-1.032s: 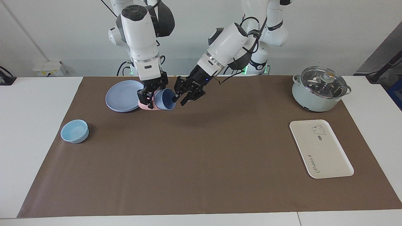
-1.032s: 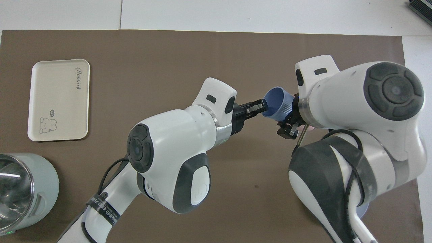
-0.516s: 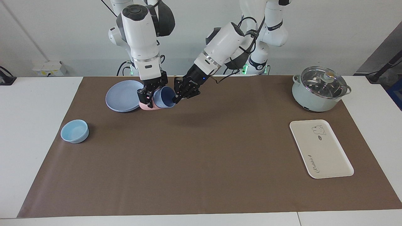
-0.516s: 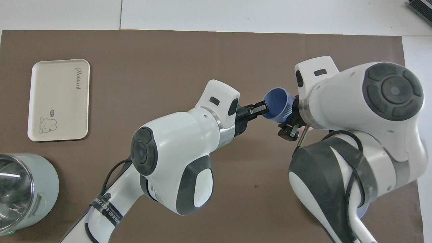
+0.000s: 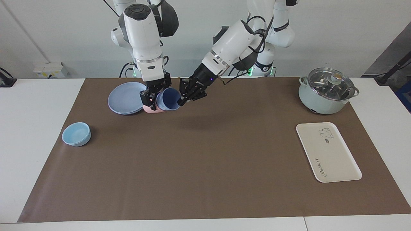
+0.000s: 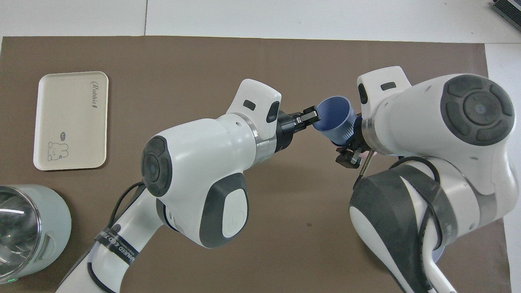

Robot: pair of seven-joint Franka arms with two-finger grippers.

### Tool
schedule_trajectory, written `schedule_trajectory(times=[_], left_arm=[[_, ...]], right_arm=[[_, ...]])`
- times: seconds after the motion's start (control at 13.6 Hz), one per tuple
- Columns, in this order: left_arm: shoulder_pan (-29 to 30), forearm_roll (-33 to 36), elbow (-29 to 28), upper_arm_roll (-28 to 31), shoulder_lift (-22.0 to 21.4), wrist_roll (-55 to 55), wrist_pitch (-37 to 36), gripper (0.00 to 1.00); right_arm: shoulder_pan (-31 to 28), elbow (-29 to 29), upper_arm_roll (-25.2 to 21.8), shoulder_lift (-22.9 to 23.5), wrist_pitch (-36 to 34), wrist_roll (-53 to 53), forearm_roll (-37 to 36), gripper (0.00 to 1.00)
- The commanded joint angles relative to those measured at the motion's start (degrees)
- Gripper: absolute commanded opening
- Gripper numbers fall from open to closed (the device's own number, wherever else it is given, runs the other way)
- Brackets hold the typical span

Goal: Place cup on tray
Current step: 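Bring the blue cup toward the left gripper while the left gripper reaches it, then pull the cup away with the left gripper while the right gripper releases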

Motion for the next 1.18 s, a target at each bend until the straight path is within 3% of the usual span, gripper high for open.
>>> schedule_trajectory(times=[0.0, 0.22, 0.59, 0.81, 1.11], left_arm=[[5.45, -0.37, 8.75, 0.2, 2.99, -0.15, -9.66, 0.0], [12.65, 1.91, 9.82, 0.55, 1.94, 0.55, -17.15, 0.0], [25.57, 14.04, 7.9, 0.46, -0.61, 6.59, -23.14, 0.0], [34.79, 14.23, 2.64, 0.55, -3.15, 22.92, -24.38, 0.0], [48.33, 14.31, -3.7, 0.82, -5.62, 45.24, -21.14, 0.0]], right_arm=[[0.13, -0.31, 0.36, -0.96, -0.53, 1.18, -1.15, 0.0], [0.13, -0.31, 0.36, -0.96, -0.53, 1.18, -1.15, 0.0], [-3.71, -0.57, -0.16, -0.43, 4.72, 0.39, 1.82, 0.0], [-8.89, -3.28, -0.25, -0.17, 12.97, -3.54, 11.82, 0.0], [-16.64, -4.79, -0.25, 4.03, 22.55, -16.11, 33.51, 0.0]])
